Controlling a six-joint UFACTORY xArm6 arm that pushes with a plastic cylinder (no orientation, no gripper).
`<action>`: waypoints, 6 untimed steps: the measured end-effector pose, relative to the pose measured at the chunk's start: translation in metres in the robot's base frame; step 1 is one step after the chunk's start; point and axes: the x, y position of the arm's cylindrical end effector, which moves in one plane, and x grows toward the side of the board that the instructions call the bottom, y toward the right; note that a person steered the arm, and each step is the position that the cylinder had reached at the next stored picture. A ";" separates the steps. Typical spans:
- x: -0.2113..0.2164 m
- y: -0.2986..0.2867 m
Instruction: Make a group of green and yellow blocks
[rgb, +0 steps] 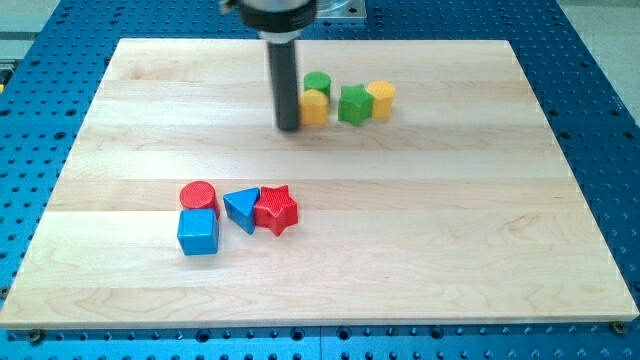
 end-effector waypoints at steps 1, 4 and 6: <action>-0.008 -0.009; -0.088 0.043; -0.102 0.088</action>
